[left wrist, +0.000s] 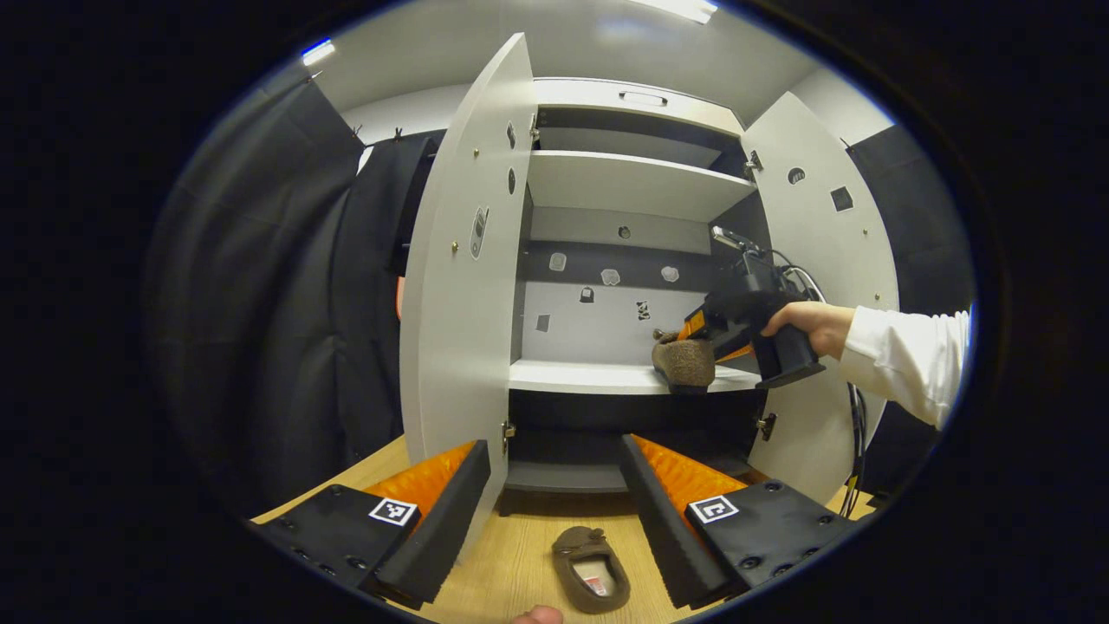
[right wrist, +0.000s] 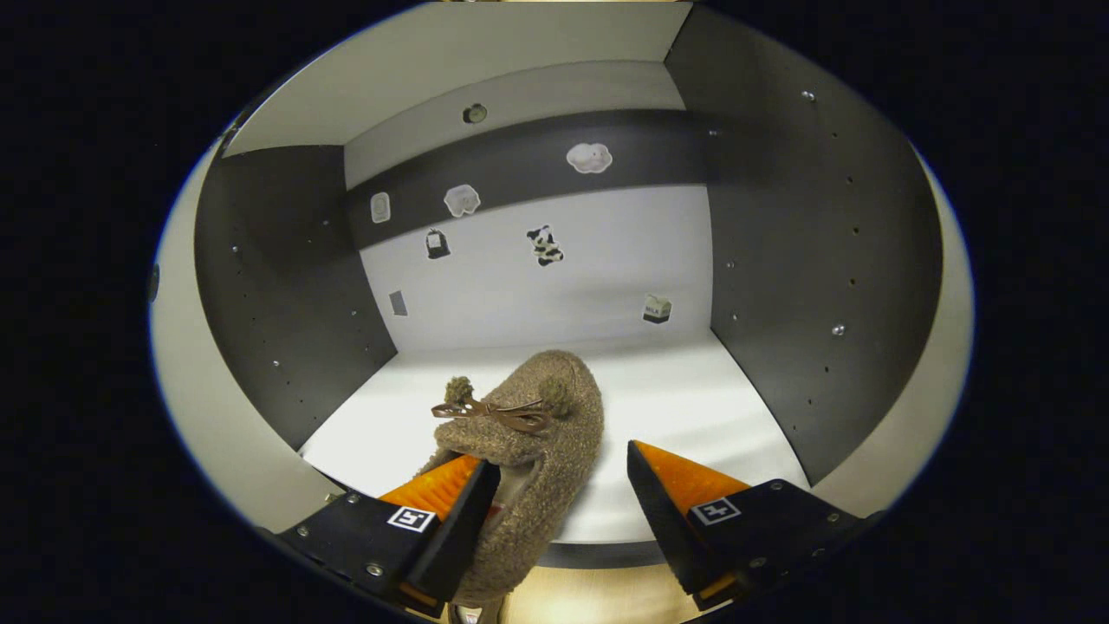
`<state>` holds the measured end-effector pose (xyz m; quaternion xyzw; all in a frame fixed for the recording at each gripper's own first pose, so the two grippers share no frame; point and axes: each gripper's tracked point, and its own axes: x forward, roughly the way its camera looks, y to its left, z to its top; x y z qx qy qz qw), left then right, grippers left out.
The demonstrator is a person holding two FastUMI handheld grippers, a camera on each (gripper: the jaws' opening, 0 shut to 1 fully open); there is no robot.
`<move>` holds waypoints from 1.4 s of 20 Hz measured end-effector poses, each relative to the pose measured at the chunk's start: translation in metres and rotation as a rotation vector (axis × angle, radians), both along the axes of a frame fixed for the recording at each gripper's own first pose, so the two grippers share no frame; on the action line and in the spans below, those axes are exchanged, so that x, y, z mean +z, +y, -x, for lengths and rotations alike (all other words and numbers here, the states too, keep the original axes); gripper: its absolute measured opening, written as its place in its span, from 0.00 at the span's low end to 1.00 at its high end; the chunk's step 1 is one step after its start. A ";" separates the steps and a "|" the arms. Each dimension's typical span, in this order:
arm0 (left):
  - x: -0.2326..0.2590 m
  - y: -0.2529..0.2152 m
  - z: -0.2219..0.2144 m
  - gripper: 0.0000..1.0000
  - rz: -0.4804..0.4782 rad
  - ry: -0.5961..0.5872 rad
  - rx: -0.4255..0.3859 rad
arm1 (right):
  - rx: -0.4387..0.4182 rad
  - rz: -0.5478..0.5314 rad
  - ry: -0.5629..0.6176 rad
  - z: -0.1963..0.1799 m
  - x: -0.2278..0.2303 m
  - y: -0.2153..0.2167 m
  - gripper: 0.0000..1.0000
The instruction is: Grab one shoe with the right hand and put it into the shoe cabinet, grab the other shoe with the left hand and put it into the shoe cabinet; then close the right door with the right hand and the left door with the left hand.
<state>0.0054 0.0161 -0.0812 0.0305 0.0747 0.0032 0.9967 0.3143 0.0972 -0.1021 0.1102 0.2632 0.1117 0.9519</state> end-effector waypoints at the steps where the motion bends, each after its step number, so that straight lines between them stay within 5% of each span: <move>1: -0.003 -0.002 0.001 0.98 0.000 0.008 0.000 | -0.007 -0.044 -0.027 -0.004 0.015 0.002 0.92; 6: -0.003 -0.004 -0.004 0.97 0.008 0.001 -0.010 | -0.064 -0.014 -0.178 0.003 0.062 -0.020 0.93; 16: -0.041 -0.020 -0.006 0.98 0.025 0.080 -0.050 | -0.048 0.095 -0.428 0.153 0.102 -0.039 0.93; 23: -0.133 -0.024 0.014 0.98 0.012 0.303 -0.073 | -0.131 0.171 -0.415 0.238 0.054 -0.074 0.94; 28: -0.238 -0.013 0.016 0.99 0.096 0.600 -0.098 | -0.135 0.177 -0.416 0.267 0.033 -0.079 0.93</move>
